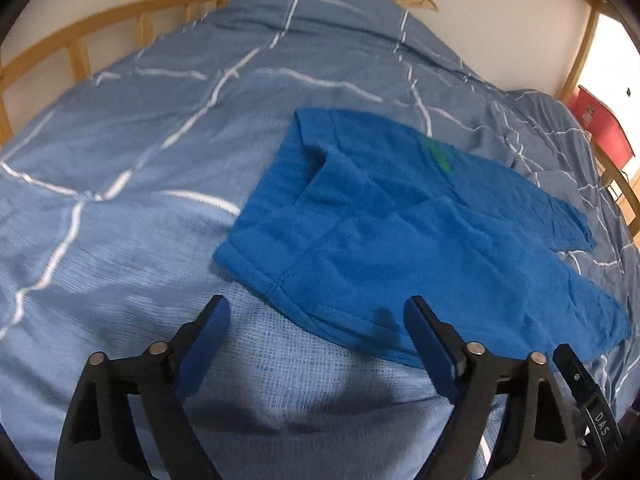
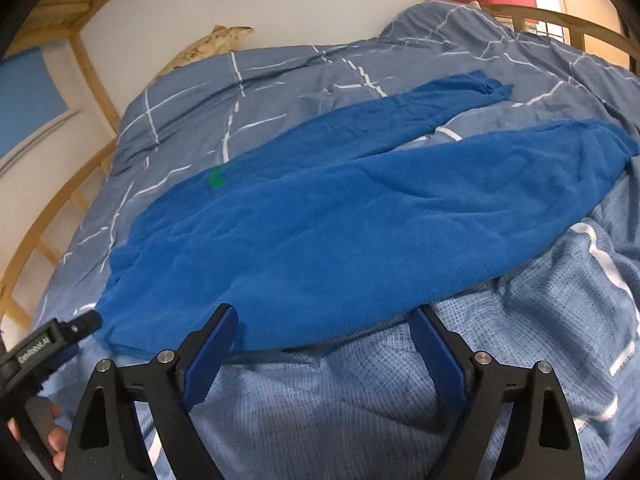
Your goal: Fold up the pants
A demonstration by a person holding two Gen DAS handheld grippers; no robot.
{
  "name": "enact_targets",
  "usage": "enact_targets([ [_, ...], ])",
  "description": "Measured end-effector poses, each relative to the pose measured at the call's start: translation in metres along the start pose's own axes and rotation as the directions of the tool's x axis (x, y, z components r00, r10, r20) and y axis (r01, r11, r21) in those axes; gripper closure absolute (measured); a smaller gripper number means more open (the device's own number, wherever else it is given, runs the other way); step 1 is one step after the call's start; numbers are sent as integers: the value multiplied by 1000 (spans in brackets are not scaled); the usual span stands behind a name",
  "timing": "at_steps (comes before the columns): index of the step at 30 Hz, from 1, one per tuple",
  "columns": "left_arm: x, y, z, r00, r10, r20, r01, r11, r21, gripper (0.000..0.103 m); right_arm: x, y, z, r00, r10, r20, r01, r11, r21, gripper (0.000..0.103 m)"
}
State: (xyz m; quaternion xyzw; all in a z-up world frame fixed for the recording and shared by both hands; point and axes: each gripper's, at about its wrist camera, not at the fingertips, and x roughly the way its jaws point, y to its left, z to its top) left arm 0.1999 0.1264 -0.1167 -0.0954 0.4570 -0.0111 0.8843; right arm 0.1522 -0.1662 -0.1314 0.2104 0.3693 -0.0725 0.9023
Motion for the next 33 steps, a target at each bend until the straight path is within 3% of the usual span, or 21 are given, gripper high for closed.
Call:
enact_targets([
  [4, 14, 4, 1, 999, -24, -31, 23, 999, -46, 30, 6, 2, 2, 1000, -9, -5, 10, 1000, 8, 16],
  [7, 17, 4, 3, 999, -19, -30, 17, 998, -59, 43, 10, -1, 3, 1000, -16, -10, 16, 1000, 12, 20],
  [8, 16, 4, 3, 1000, -10, -25, 8, 998, -67, 51, 12, -1, 4, 1000, -19, -14, 19, 1000, 17, 21],
  [11, 11, 8, 2, 1000, -23, -5, 23, 997, -77, 69, 15, -5, 8, 999, -27, -25, 27, 999, 34, 34],
  [15, 1, 2, 0, 999, -40, 28, 41, 998, -53, 79, 13, -7, 13, 999, -40, -30, 41, 999, 10, 66],
  [19, -17, -8, 1, 996, -34, 80, 35, 999, -18, 83, -1, -7, 17, 999, -1, -33, 0, 1000, -26, 82],
  [21, -28, -12, 0, 994, -28, 105, 28, 1000, -3, 83, -10, -7, 18, 1000, 14, -20, -15, 998, -58, 86],
  [27, -42, -16, -6, 995, 14, 95, -18, 999, 44, 84, -32, -10, 3, 998, 32, -62, -37, 995, -88, 87],
  [33, -30, -8, -14, 999, 25, 48, -26, 999, 23, 84, -27, -11, -7, 997, 8, -81, -17, 993, -115, 88],
])
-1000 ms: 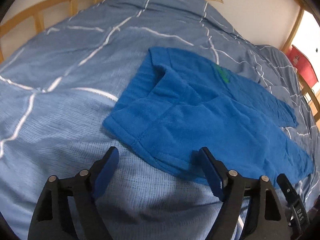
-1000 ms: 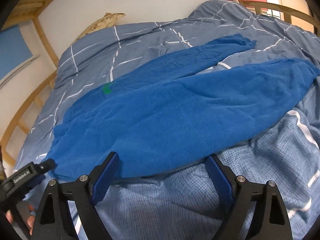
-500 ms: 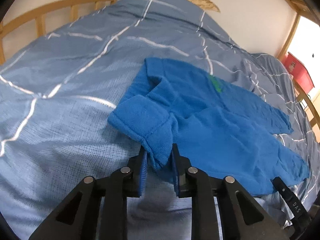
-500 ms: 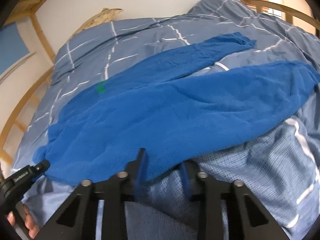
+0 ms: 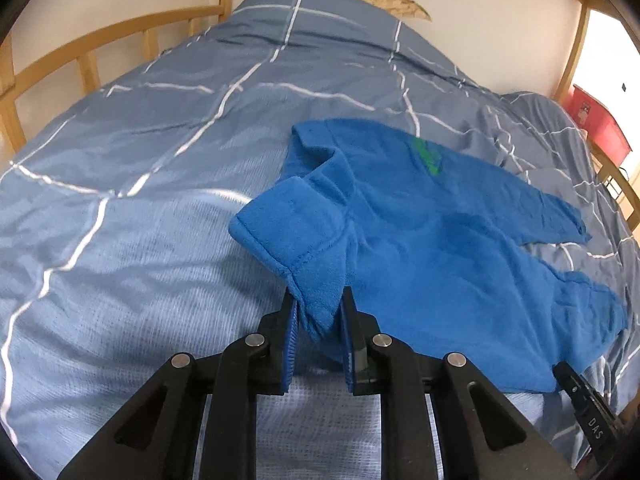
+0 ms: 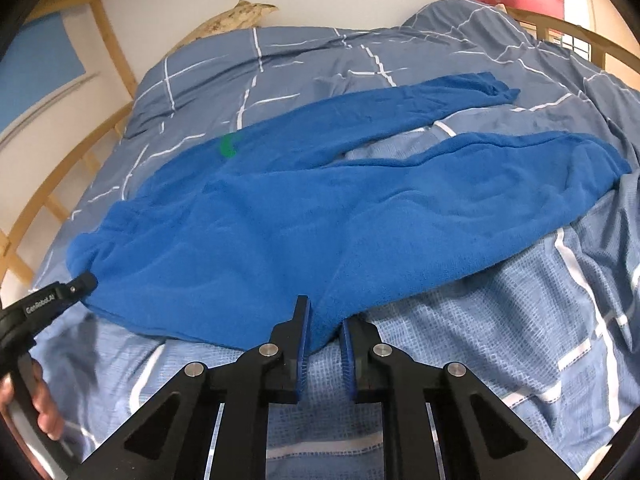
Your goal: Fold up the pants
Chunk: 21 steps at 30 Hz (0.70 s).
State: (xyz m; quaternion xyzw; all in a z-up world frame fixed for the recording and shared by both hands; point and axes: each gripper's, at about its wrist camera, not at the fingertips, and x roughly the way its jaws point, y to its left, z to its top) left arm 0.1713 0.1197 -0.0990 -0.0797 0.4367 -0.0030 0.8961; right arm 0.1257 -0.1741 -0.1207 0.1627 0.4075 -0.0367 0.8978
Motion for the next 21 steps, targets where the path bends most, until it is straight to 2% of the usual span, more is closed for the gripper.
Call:
enact_targets([
  [8, 9, 4, -9, 1000, 8, -26, -9, 1000, -12, 83, 5, 2, -3, 1000, -22, -1, 22, 999, -27, 88],
  [11, 12, 6, -11, 999, 16, -38, -17, 1000, -18, 80, 6, 4, -4, 999, -33, -1, 33, 999, -38, 87],
  [13, 11, 6, -12, 999, 37, -36, -38, 999, -17, 72, 5, 5, -3, 999, -34, 1, 34, 999, -40, 84],
  [14, 9, 5, -12, 998, 57, -26, -57, 998, -15, 63, 5, 6, -3, 999, -37, 1, 37, 998, -46, 82],
  [15, 5, 4, -13, 996, 85, -12, -85, 996, -10, 51, 4, 6, -2, 999, -43, 0, 43, 998, -50, 77],
  [17, -8, 2, -15, 991, 130, 28, -131, 991, 8, 39, 0, 5, -2, 999, -45, 2, 45, 998, -50, 65],
  [18, -17, -2, -17, 987, 150, 54, -151, 988, 23, 39, -4, 3, -1, 999, -43, 7, 43, 998, -45, 56],
  [19, -26, -5, -20, 984, 161, 78, -165, 986, 41, 38, -9, 1, -1, 999, -38, 14, 38, 998, -40, 52],
  [21, -48, -17, -26, 980, 160, 121, -170, 982, 78, 35, -25, -4, -1, 999, -20, 45, 22, 999, -40, 51],
])
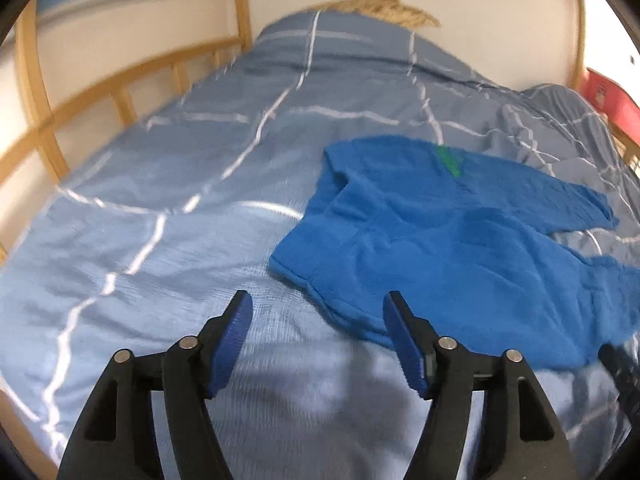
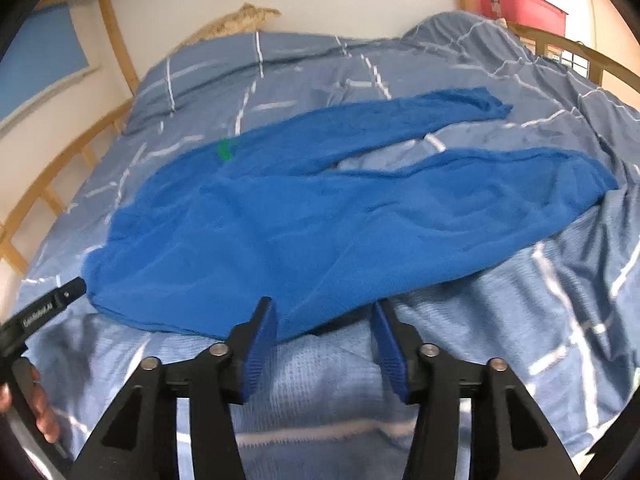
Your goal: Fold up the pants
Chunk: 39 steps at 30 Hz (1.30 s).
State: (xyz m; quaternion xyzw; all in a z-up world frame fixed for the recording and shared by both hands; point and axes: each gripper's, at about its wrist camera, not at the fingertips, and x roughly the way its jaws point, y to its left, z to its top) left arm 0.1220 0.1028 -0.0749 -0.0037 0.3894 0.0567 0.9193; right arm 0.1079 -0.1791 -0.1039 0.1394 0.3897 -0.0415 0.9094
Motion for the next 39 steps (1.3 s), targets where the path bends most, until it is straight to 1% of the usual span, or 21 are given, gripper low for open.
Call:
enact_targets([
  [3, -30, -12, -3, 997, -54, 48, 53, 998, 34, 33, -24, -10, 2, 998, 33, 49, -32, 999, -27, 51],
  [6, -56, -35, -6, 990, -102, 96, 94, 992, 83, 31, -49, -27, 7, 993, 42, 113, -35, 997, -63, 51],
  [7, -67, -49, -7, 985, -128, 117, 115, 987, 115, 31, -58, -36, 10, 990, 46, 132, -37, 997, -71, 51],
  [9, -78, -69, -8, 977, -163, 135, 142, 978, 155, 31, -69, -52, 15, 987, 52, 153, -40, 996, -82, 51],
  [11, -89, -93, -10, 964, -218, 151, 187, 963, 196, 30, -78, -72, 20, 985, 48, 167, -33, 995, -90, 51],
  [13, -94, -119, -12, 953, -262, 153, 222, 946, 237, 30, -86, -92, 25, 981, 35, 190, -20, 996, -83, 51],
  [15, -96, -141, -13, 946, -291, 142, 246, 932, 266, 30, -91, -113, 29, 977, 12, 211, 3, 998, -69, 51],
  [19, -96, -188, -15, 922, -368, 118, 317, 895, 315, 30, -96, -149, 35, 973, -15, 232, 23, 999, -31, 51],
  [23, -97, -229, -15, 905, -410, 115, 351, 871, 345, 30, -98, -184, 42, 963, -60, 261, 61, 998, 4, 51],
  [26, -94, -256, -12, 892, -440, 101, 380, 853, 358, 30, -97, -204, 47, 960, -64, 274, 58, 998, 30, 51],
  [30, -86, -293, -8, 883, -460, 88, 399, 838, 372, 30, -84, -228, 54, 964, -66, 259, 49, 996, 70, 51],
  [34, -75, -325, -6, 892, -445, 79, 380, 833, 401, 30, -69, -243, 63, 964, -72, 257, 50, 995, 89, 51],
  [39, -62, -350, -7, 899, -433, 60, 371, 828, 420, 30, -45, -257, 76, 966, -93, 243, 72, 993, 96, 51],
])
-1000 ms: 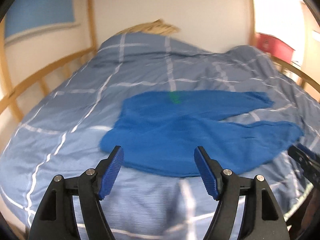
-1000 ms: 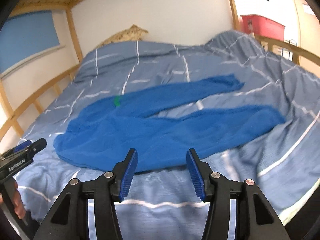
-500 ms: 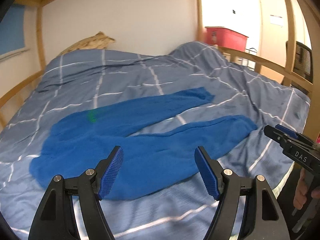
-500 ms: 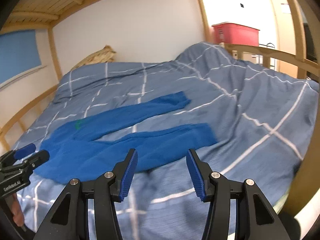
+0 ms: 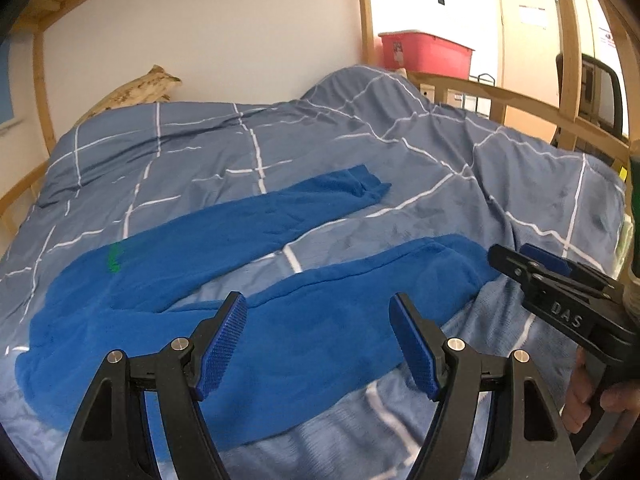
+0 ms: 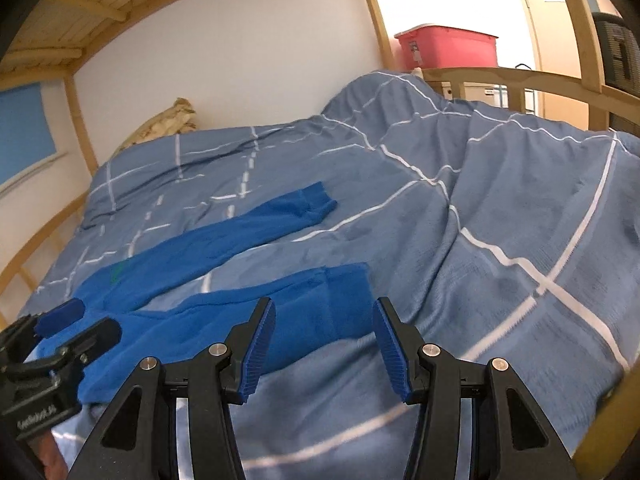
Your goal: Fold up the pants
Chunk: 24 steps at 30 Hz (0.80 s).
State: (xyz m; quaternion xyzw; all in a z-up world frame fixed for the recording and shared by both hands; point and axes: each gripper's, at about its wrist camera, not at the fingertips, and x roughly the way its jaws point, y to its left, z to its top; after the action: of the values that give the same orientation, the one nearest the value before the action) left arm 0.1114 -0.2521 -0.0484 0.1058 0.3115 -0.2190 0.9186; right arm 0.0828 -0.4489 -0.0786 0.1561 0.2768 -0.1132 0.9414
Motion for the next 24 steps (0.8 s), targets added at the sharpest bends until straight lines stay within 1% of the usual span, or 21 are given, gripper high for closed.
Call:
enact_targets([
  [6, 26, -10, -1, 999, -16, -47, 15, 1000, -25, 30, 26, -25, -3, 998, -5, -69, 11, 997, 81, 51],
  [9, 38, -13, -4, 997, -21, -75, 18, 999, -40, 30, 33, -33, -5, 995, 18, -94, -8, 994, 109, 51],
  [13, 48, -14, -10, 993, -28, -115, 22, 998, -53, 30, 44, -33, -10, 991, 23, -129, -11, 995, 95, 51],
  [21, 55, -12, -14, 989, -24, -145, 14, 998, -69, 30, 56, -31, -11, 986, 47, -158, -33, 995, 91, 52],
  [22, 55, -12, -14, 989, -24, -147, 14, 997, -70, 30, 58, -31, -11, 986, 48, -162, -34, 995, 89, 52],
  [23, 56, -12, -13, 989, -21, -148, 11, 997, -70, 30, 58, -30, -11, 985, 49, -164, -36, 996, 83, 56],
  [24, 56, -13, -13, 989, -19, -149, 9, 998, -69, 30, 59, -30, -12, 985, 51, -165, -38, 996, 79, 62],
])
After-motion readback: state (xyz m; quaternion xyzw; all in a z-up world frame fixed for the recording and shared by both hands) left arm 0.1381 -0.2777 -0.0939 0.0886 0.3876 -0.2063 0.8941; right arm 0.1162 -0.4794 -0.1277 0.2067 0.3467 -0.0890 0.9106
